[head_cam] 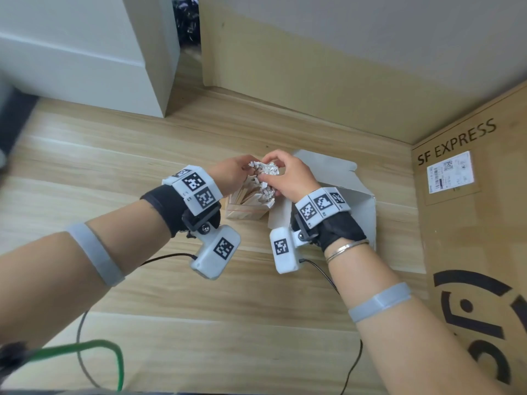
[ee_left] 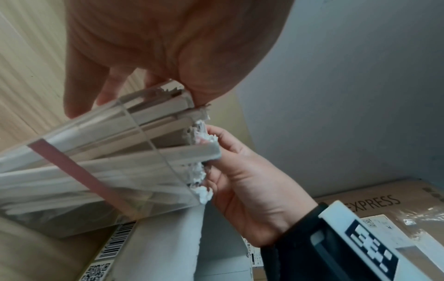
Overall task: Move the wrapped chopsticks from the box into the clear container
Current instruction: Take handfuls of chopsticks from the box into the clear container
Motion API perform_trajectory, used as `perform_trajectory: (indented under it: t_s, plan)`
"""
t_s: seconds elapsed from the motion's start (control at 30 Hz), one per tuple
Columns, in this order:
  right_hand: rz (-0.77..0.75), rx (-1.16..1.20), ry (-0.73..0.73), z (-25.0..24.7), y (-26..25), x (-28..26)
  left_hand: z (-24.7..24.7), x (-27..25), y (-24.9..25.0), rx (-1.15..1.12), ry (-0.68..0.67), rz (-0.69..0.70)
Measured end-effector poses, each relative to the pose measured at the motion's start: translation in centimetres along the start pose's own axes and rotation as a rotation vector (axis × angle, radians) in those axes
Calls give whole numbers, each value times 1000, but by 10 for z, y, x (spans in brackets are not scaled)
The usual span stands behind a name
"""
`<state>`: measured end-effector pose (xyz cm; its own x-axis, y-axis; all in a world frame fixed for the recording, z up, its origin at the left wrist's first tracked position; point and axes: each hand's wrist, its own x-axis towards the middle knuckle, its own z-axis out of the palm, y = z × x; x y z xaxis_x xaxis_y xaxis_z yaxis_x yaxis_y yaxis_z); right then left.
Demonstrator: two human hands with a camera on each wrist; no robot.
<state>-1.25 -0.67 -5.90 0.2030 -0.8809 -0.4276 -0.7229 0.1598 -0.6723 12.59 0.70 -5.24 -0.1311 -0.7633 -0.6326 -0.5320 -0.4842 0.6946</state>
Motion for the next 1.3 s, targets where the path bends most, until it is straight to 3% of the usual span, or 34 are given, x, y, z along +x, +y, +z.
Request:
perform_trajectory:
  t_s: [0.23, 0.37, 0.73, 0.97, 1.17, 1.3]
  plan:
    - [141, 91, -233, -11, -6, -6, -3, -4, -3, -4, -33, -130]
    - [181, 65, -288, -10, -6, -9, -2, -2, -3, 53, -17, -129]
    - [40, -219, -463, -22, 2, -15, -4, -2, -11, 129, -15, -110]
    - [-62, -292, -311, -13, 6, -12, -5, -5, -7, 82, -28, -85]
    - [-80, -216, -226, -21, 3, -8, -7, -5, 1, 229, -21, 13]
    - [-95, -183, -168, -31, -4, -1, -15, -1, 12, 312, 67, 107]
